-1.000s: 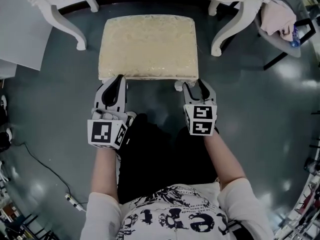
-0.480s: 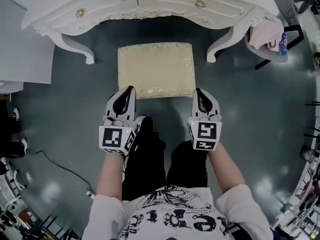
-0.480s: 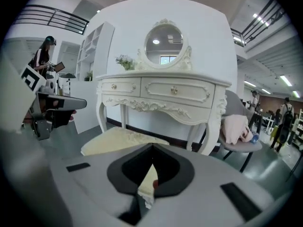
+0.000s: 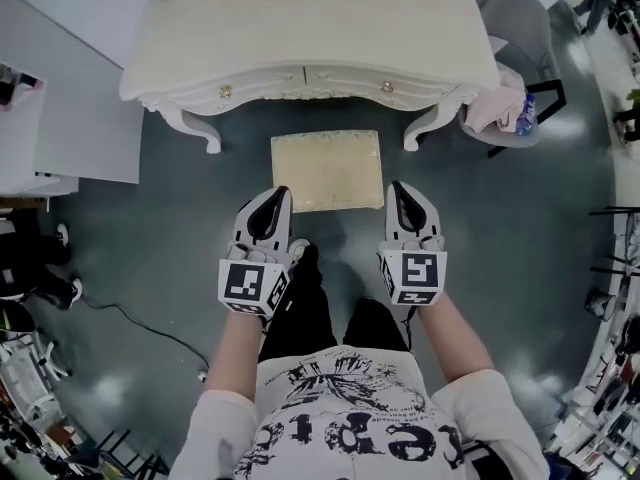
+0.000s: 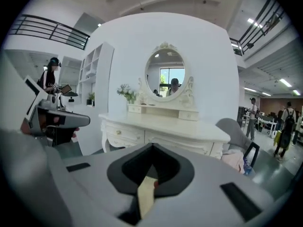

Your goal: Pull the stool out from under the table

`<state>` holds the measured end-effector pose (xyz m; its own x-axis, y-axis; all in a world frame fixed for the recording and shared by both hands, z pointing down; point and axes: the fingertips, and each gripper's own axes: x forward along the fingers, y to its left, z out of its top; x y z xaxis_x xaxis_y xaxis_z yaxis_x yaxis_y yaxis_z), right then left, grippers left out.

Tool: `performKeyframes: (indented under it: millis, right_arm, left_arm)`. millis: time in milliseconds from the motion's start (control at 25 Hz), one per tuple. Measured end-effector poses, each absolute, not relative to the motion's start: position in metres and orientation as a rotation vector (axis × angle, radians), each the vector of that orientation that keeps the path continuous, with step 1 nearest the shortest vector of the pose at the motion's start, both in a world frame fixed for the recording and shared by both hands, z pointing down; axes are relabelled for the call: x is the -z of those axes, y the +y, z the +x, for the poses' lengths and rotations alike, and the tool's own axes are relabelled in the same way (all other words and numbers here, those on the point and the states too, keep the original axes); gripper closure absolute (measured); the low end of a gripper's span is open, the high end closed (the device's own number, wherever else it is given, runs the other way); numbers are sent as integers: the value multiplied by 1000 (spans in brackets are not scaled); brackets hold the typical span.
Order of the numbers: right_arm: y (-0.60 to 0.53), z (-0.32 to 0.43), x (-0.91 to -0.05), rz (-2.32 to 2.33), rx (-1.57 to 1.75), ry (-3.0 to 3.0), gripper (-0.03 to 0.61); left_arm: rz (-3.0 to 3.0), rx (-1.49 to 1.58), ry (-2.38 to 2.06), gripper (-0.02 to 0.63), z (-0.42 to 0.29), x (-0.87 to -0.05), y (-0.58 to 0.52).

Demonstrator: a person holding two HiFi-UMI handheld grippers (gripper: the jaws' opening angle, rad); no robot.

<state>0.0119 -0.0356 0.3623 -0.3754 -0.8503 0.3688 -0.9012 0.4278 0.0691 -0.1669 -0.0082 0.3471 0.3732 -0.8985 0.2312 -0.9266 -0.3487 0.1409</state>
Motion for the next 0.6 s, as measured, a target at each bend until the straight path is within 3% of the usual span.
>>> performKeyframes:
  millis: [320,600]
  right_arm:
    - [-91,-39,-197,1590,-90,-2452,561]
    - [-105,-71,-128,1668,-26,-2518,561]
  left_arm:
    - [2461,-130,-1675,594,-223,-215,-41]
    - [2534,-61,-1730,594,-264,-138,-65]
